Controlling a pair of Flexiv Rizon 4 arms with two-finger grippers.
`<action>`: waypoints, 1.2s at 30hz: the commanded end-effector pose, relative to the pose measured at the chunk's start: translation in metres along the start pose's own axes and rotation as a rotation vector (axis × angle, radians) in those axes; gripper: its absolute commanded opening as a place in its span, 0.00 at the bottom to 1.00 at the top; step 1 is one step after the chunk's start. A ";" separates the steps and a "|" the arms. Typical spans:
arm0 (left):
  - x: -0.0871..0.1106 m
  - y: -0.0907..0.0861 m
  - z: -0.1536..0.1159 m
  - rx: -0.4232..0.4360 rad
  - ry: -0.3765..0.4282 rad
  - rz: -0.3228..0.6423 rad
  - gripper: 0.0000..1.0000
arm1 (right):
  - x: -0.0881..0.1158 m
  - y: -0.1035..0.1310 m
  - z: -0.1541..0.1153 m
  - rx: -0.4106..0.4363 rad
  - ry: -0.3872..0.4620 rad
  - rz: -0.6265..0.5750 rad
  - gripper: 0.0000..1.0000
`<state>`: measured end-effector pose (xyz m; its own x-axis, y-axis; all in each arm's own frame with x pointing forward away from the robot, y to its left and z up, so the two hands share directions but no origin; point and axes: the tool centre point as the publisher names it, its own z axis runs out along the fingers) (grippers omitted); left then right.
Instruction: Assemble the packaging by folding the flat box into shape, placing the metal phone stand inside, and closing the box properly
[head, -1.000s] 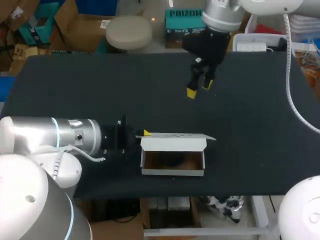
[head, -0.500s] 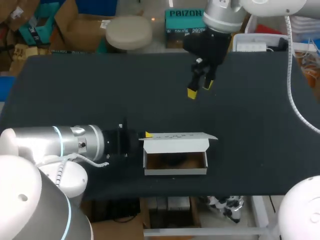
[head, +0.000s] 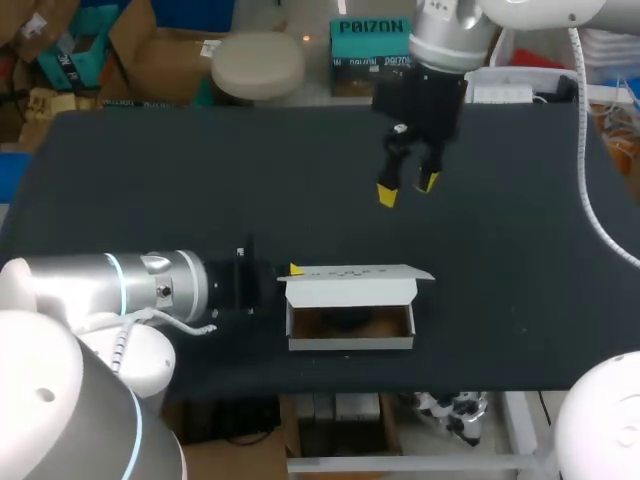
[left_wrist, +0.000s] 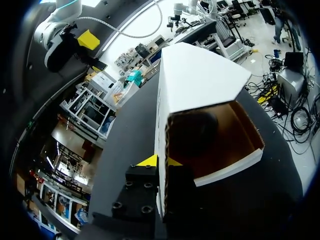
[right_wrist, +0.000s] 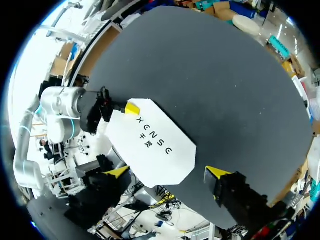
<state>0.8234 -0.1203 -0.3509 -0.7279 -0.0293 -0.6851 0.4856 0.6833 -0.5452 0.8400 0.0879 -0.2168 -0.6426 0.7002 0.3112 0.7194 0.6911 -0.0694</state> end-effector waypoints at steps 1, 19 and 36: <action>0.011 0.002 0.003 -0.007 -0.046 0.012 0.00 | 0.000 -0.001 0.003 0.129 0.048 0.176 1.00; 0.023 -0.006 0.001 -0.025 -0.110 0.083 0.00 | 0.001 -0.027 0.017 0.167 0.126 0.319 1.00; 0.021 -0.011 0.002 -0.057 -0.120 0.121 0.00 | -0.005 -0.054 0.046 0.249 0.191 0.559 0.69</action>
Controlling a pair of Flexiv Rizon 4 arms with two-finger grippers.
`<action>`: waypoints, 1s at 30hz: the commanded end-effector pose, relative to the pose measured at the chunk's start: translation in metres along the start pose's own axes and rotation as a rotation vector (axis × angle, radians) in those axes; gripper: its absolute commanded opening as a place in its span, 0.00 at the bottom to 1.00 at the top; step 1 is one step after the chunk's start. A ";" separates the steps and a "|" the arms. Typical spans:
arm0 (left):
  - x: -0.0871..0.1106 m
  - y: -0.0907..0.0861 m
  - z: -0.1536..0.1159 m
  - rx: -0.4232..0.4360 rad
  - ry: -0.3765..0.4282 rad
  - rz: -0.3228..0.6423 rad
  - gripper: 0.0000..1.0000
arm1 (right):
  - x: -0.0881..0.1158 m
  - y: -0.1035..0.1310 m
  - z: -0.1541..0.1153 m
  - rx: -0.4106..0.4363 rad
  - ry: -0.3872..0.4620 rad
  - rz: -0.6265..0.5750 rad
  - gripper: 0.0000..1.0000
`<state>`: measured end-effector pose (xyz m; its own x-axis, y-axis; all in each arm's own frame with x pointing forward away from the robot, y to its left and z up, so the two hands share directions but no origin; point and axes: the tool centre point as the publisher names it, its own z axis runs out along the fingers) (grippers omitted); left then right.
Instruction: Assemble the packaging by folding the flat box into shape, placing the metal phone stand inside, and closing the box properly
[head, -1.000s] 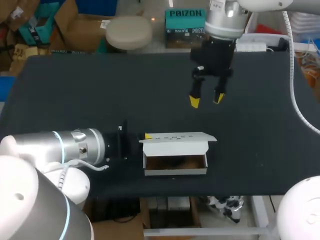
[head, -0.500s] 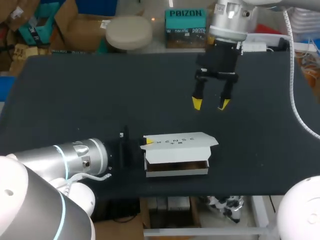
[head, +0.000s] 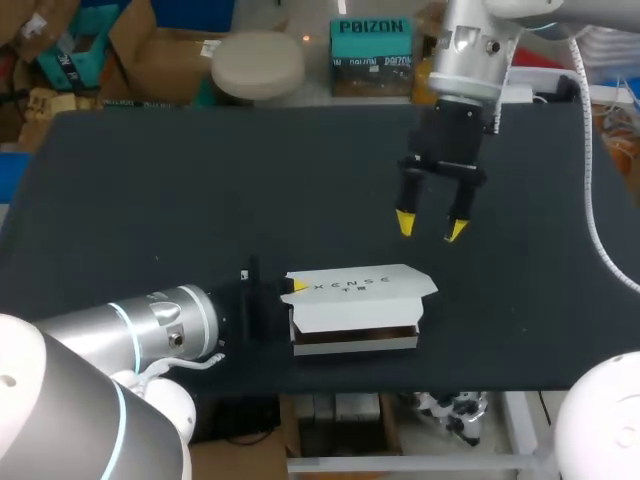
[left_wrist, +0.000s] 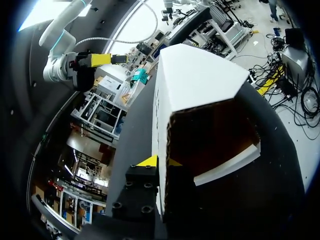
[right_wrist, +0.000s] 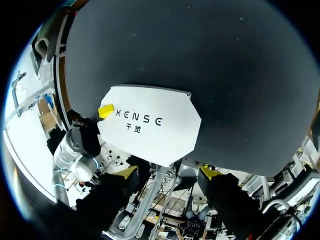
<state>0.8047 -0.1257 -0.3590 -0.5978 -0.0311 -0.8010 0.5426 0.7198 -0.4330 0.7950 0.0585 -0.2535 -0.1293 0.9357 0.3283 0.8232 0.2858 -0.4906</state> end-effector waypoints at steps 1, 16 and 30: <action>0.001 -0.004 0.002 -0.011 0.003 -0.001 0.00 | -0.005 -0.001 0.007 -0.016 0.006 0.015 0.69; -0.001 -0.005 0.002 -0.011 0.002 0.000 0.00 | -0.008 0.007 0.041 -0.042 0.009 0.048 0.62; -0.001 -0.006 -0.001 -0.015 -0.011 0.011 0.00 | -0.005 0.005 0.061 -0.087 -0.004 0.053 0.54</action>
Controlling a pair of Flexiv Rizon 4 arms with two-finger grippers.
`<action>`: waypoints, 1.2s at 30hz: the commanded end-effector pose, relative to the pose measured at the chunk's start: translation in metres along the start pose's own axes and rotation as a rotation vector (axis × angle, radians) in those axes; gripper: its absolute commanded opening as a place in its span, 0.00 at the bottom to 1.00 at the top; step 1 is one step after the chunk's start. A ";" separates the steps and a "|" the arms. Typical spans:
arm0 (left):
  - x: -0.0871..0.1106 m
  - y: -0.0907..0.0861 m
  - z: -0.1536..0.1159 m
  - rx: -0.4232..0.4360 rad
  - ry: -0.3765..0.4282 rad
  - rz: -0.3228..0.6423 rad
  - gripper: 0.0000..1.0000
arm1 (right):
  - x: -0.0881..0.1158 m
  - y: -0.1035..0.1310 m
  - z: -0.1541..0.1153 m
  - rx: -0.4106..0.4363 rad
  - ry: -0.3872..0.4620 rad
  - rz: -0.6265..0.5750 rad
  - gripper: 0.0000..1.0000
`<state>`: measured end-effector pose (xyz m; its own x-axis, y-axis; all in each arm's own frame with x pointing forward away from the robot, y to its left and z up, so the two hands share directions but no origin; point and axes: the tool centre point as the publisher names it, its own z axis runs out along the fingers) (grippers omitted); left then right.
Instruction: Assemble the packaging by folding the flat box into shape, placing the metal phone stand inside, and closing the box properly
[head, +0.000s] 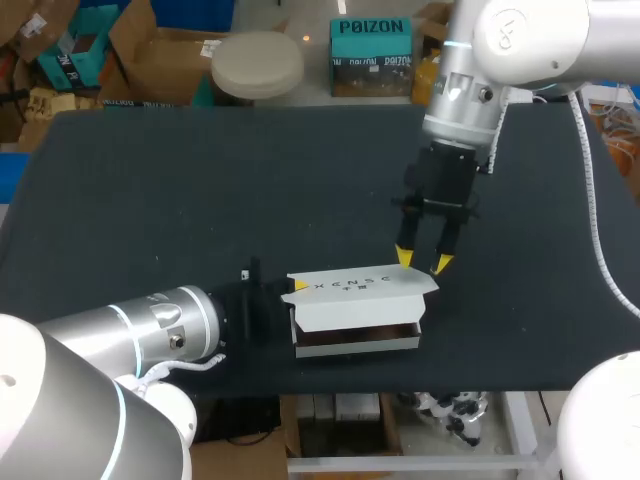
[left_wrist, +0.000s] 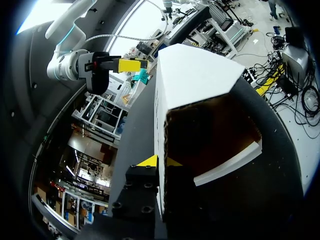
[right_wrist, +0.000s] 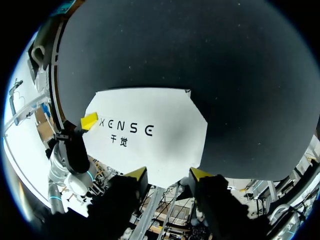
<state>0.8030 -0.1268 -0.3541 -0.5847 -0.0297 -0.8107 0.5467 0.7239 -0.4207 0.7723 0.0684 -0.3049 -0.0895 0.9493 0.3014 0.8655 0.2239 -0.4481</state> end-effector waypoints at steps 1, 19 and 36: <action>0.002 -0.002 0.001 -0.010 -0.001 -0.004 0.00 | 0.000 -0.005 0.006 -0.020 -0.002 0.007 0.53; 0.004 0.000 -0.003 -0.017 -0.020 -0.003 0.05 | -0.002 -0.002 0.026 -0.015 0.003 0.022 0.50; 0.005 -0.002 -0.015 0.002 -0.044 -0.001 0.22 | -0.005 0.000 0.029 -0.015 0.006 0.036 0.50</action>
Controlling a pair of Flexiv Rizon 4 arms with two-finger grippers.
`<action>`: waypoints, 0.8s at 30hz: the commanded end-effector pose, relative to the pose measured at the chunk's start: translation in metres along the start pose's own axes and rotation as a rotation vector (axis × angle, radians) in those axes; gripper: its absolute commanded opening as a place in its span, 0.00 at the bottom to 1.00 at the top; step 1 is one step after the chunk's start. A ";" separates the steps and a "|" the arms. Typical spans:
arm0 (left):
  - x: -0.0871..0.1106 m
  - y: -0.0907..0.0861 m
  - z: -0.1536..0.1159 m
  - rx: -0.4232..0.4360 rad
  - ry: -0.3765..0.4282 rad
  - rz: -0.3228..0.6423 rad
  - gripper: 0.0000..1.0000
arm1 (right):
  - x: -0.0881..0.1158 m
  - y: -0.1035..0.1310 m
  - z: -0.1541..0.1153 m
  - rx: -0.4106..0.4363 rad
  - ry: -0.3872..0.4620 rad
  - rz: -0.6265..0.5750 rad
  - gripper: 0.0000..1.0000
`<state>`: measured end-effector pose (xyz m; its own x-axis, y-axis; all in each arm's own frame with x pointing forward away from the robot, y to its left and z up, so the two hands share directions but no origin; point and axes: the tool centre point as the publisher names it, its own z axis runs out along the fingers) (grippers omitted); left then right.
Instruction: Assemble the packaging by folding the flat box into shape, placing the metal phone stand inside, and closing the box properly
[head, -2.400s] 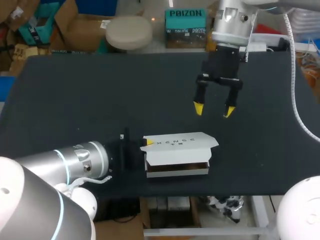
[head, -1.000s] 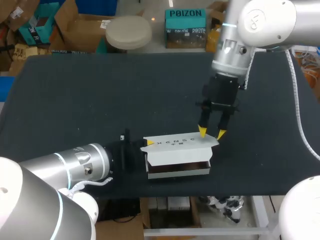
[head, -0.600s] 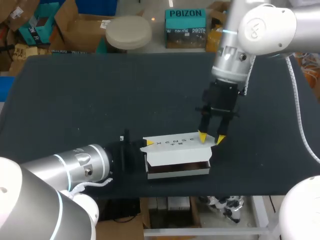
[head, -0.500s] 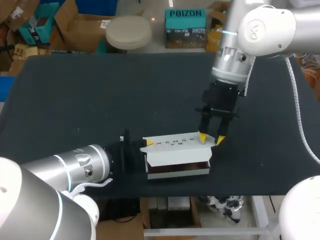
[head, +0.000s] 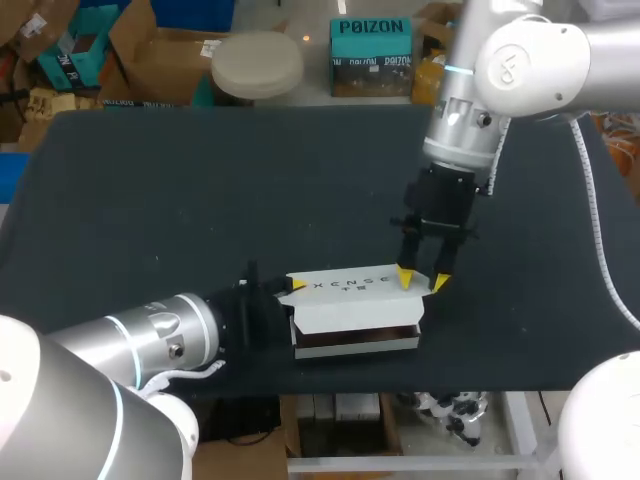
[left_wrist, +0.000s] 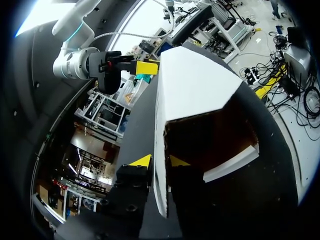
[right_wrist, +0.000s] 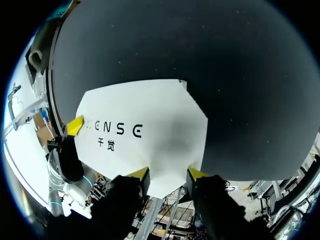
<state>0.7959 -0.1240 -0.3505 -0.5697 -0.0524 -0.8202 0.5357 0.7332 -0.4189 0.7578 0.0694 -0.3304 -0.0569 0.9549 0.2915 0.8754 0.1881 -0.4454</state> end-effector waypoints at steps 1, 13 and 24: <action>0.004 0.001 -0.009 0.018 -0.018 0.005 0.24 | 0.000 0.001 0.000 -0.001 0.000 0.002 0.50; 0.010 -0.002 -0.031 0.021 -0.039 0.012 0.29 | -0.002 0.000 -0.002 -0.011 0.009 0.009 0.51; 0.021 -0.002 -0.064 0.001 -0.043 0.015 0.32 | 0.000 0.004 0.003 -0.011 0.025 0.012 0.53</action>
<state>0.7605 -0.0980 -0.3437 -0.5474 -0.0605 -0.8347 0.5258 0.7511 -0.3993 0.7604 0.0709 -0.3332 -0.0354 0.9515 0.3058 0.8813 0.1740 -0.4394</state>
